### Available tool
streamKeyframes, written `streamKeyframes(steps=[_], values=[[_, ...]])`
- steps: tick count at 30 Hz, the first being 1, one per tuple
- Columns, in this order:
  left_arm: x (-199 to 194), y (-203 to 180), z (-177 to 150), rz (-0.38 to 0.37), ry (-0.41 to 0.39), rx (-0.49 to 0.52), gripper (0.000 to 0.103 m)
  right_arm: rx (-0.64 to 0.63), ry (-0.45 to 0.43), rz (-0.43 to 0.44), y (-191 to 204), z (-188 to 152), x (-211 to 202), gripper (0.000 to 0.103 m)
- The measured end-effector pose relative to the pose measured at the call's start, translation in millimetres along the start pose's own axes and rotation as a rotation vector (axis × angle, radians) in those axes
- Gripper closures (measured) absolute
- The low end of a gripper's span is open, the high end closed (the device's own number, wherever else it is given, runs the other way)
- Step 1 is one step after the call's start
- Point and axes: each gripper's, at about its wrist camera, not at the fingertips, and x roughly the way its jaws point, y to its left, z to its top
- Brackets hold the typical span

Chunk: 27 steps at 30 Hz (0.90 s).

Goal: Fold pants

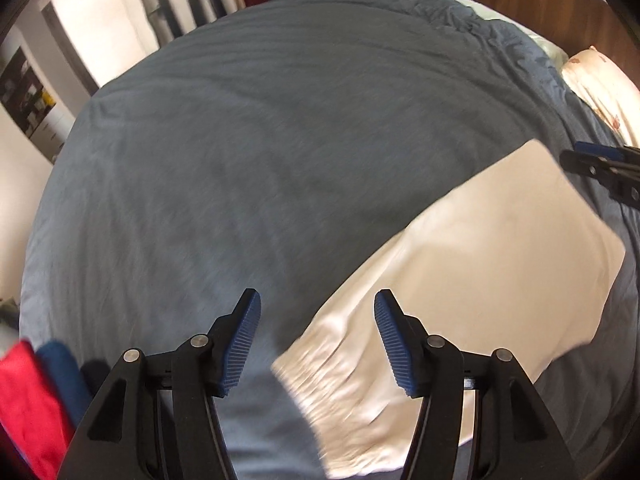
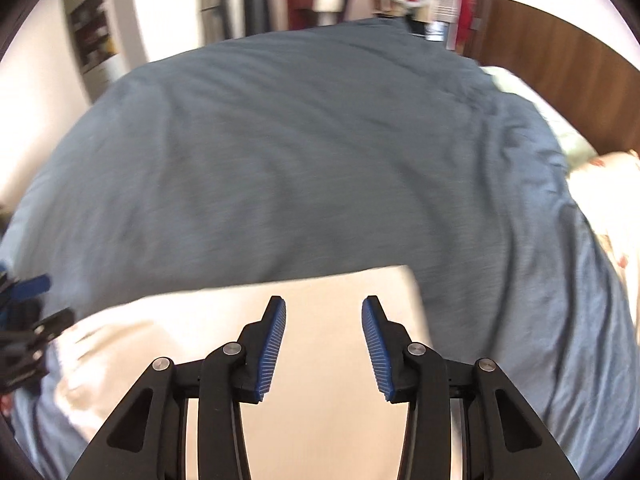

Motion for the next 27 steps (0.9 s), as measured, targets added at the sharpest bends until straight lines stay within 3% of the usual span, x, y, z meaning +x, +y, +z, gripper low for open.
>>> streamKeyframes(steps=[7, 12, 13, 15, 17, 19, 23, 27], values=[[23, 26, -25, -0.020, 0.029, -0.052, 0.045, -0.068, 0.064, 0.105, 59, -25, 11, 0.062], [44, 29, -28, -0.130, 0.061, -0.062, 0.046, -0.055, 0.114, 0.131, 77, -33, 28, 0.062], [47, 29, -29, -0.150, 0.073, -0.067, 0.049, -0.049, 0.119, 0.133, 77, -33, 30, 0.062], [52, 29, -30, -0.199, 0.091, -0.084, 0.065, -0.039, 0.130, 0.136, 77, -35, 33, 0.062], [53, 29, -31, -0.188, 0.084, -0.091, 0.074, -0.034, 0.139, 0.136, 77, -38, 34, 0.062], [50, 29, -31, -0.176, 0.067, -0.088, 0.076, -0.037, 0.143, 0.131, 77, -39, 36, 0.062], [47, 34, -29, -0.127, 0.040, -0.105, 0.075, -0.039, 0.136, 0.107, 76, -37, 39, 0.062], [55, 31, -27, -0.084, 0.067, -0.089, 0.072, -0.023, 0.132, 0.085, 71, -37, 39, 0.062]])
